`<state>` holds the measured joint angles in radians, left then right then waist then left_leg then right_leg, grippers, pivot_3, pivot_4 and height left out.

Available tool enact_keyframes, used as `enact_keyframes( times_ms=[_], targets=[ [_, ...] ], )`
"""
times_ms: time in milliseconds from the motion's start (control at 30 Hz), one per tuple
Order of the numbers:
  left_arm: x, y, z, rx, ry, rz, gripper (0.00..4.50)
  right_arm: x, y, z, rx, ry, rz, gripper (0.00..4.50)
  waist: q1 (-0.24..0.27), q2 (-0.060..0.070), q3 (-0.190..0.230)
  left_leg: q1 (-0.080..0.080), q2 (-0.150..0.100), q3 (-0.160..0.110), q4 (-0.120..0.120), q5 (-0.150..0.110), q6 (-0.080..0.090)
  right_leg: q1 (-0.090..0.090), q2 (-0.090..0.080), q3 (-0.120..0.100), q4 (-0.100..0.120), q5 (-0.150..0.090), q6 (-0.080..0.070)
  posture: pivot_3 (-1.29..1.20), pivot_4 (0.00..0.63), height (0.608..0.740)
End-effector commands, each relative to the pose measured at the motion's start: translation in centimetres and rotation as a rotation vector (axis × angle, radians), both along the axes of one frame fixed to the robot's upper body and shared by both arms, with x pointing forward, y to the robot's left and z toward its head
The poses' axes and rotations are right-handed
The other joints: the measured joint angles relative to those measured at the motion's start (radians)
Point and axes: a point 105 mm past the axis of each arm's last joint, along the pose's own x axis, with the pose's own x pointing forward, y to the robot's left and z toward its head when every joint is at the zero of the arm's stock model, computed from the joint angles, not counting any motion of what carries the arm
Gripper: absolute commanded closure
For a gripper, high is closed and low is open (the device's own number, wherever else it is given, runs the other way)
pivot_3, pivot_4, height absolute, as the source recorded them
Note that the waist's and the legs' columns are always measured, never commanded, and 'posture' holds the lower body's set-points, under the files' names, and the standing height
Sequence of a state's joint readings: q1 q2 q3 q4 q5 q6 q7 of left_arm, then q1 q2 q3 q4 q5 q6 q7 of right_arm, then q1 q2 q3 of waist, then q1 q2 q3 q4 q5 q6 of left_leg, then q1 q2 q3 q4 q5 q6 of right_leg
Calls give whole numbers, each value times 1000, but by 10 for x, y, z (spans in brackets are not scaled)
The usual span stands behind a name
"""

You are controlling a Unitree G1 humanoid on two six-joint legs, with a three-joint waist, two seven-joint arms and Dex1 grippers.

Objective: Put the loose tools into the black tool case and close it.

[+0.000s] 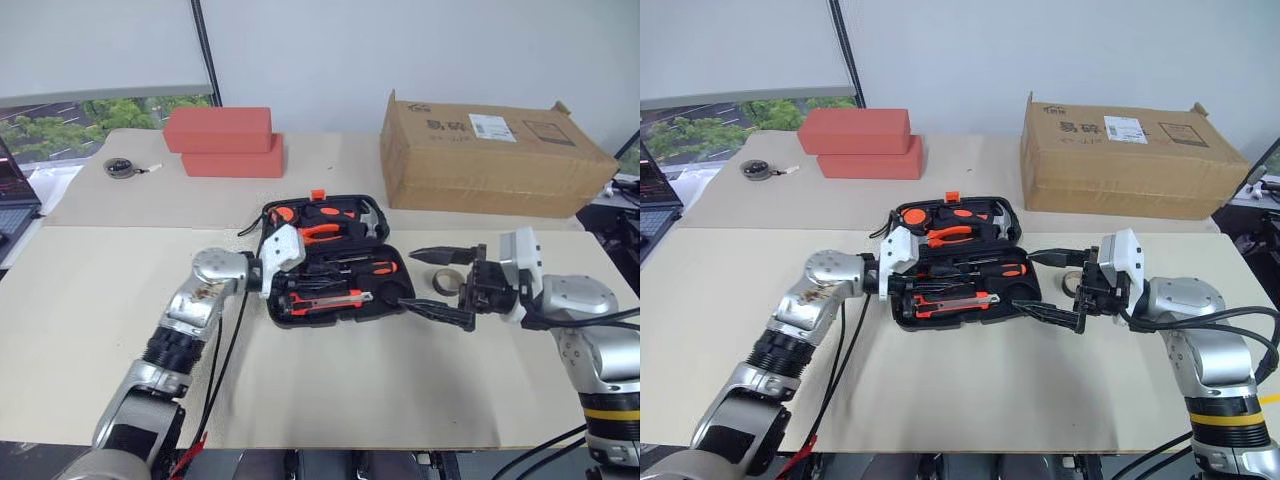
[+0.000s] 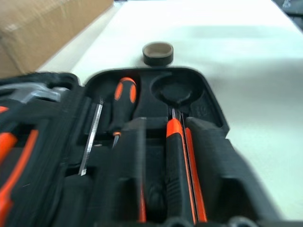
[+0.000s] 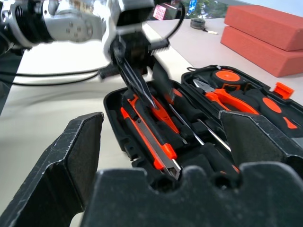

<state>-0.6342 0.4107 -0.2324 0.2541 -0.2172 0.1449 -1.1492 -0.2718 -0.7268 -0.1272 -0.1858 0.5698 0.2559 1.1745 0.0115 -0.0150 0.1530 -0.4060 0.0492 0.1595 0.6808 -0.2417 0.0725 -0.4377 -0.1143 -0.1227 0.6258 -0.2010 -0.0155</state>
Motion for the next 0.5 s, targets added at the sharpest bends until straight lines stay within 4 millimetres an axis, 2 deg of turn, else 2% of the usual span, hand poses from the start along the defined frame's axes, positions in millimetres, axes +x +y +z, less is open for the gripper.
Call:
enact_keyframes(
  times_ms=[33,133,500],
  targets=[
    [0,-6,4,0,-40,-32,4479,-1,4,13,-3,-64,11,0,0,0,0,0,0,0,0,0,0,0,0,0,0,0,0,0,150,712],
    [-1,-5,-3,24,-35,-42,4479,-2,3,12,-2,-65,8,0,0,0,0,0,0,0,0,0,0,0,0,0,0,0,0,0,150,712],
    [3,1,-46,185,-54,-34,4479,-2,-2,3,-1,-60,-6,0,2,0,0,1,0,0,0,0,1,1,-1,0,0,0,0,0,150,712]
  ],
)
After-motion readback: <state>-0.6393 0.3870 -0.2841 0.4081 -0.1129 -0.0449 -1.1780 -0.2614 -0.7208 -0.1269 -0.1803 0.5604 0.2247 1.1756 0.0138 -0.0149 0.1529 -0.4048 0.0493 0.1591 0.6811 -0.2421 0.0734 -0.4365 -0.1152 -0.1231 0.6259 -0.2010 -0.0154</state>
